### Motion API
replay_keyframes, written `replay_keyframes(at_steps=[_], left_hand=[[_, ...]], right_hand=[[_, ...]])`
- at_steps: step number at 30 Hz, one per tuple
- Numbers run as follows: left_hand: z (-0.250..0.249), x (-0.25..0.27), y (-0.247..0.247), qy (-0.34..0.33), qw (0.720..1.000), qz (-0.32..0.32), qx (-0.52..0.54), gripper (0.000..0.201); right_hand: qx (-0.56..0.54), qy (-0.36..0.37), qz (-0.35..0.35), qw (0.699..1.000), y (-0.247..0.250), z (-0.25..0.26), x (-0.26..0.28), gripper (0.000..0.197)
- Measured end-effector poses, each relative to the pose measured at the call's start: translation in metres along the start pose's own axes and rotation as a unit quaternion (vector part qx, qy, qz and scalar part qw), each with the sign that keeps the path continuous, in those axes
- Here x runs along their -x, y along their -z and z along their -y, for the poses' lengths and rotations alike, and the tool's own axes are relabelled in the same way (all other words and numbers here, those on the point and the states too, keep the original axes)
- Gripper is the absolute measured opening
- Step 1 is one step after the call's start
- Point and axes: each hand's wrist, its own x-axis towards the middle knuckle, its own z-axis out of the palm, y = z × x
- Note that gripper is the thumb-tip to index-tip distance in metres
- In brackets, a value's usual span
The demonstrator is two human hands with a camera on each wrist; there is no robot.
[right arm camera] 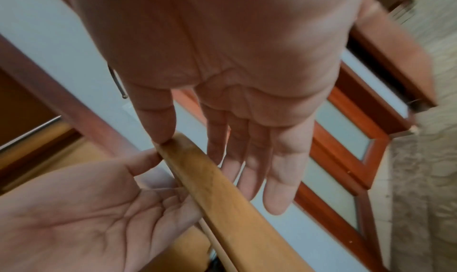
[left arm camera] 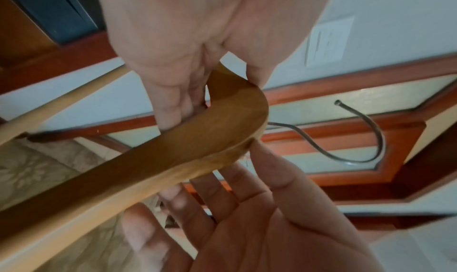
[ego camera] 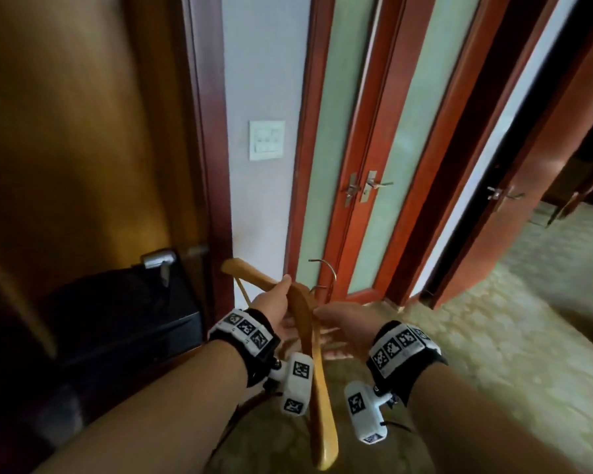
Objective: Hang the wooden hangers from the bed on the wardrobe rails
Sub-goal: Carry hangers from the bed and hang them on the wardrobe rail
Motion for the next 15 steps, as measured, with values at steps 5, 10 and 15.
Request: replay_keyframes(at_steps=[5, 10, 15], left_hand=[[-0.017, 0.017, 0.039, -0.034, 0.996, -0.073, 0.049, 0.052], [-0.026, 0.053, 0.082, -0.071, 0.983, -0.149, 0.082, 0.054], [-0.060, 0.092, 0.121, -0.120, 0.971, -0.167, 0.126, 0.055]], right_hand=[[0.044, 0.029, 0.100, 0.994, -0.034, 0.026, -0.017, 0.025], [0.050, 0.045, 0.196, 0.978, -0.071, 0.034, -0.024, 0.040], [0.037, 0.081, 0.259, 0.962, -0.115, 0.057, -0.021, 0.034]])
